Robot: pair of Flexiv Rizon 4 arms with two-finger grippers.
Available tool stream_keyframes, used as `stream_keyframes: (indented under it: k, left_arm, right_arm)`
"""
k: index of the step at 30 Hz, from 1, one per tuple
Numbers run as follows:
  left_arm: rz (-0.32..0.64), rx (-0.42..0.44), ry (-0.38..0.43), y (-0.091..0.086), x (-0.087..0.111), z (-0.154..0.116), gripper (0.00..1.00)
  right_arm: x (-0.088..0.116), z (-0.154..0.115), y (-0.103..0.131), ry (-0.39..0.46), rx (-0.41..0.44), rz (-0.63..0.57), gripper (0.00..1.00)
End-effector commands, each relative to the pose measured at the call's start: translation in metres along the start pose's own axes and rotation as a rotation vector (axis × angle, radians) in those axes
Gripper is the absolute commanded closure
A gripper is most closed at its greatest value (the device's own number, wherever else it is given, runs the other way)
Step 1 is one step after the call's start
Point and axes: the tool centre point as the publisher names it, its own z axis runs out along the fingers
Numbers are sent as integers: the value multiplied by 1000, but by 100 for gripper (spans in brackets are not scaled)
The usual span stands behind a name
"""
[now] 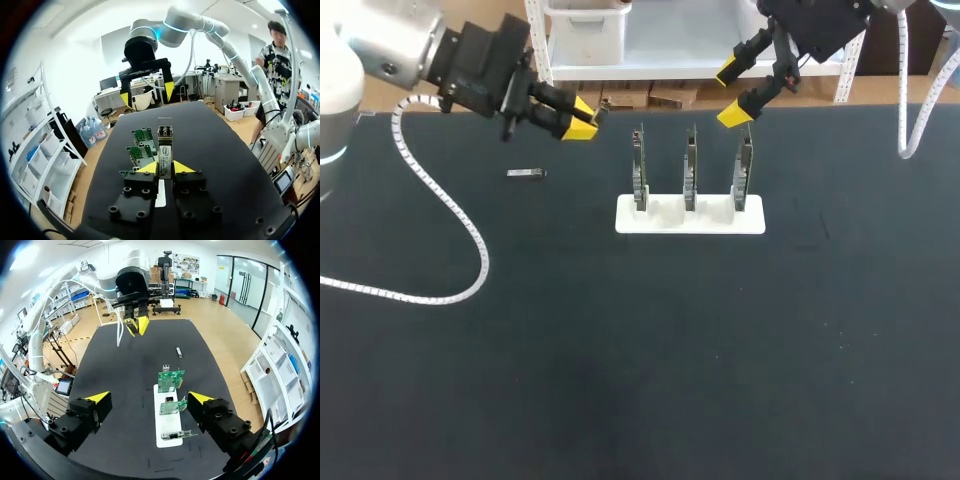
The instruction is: Pick up the optical module with the left hand, and insert it into the network port with the right hand.
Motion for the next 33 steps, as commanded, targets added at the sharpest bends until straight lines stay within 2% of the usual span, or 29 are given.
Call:
stream_keyframes:
  k: [1,8,15,22,24,25,33]
  left_arm:
    - [11,12,-16,9,-5,8,100]
    - [43,26,-33,16,-19,19,100]
    - [25,1,-71,18,-30,29,100]
    - [10,-7,-92,16,-35,37,100]
    - [19,17,-92,16,-36,39,100]
    - [19,32,-125,16,-37,40,100]
    - [19,32,-125,16,-37,40,100]
  right_arm:
    - [1,0,2,-1,6,0,0]
    - [1,0,2,-1,6,0,0]
    - [1,0,2,-1,6,0,0]
    - [1,0,2,-1,6,0,0]
    - [1,0,2,-1,6,0,0]
    - [1,0,2,-1,6,0,0]
    - [1,0,2,-1,6,0,0]
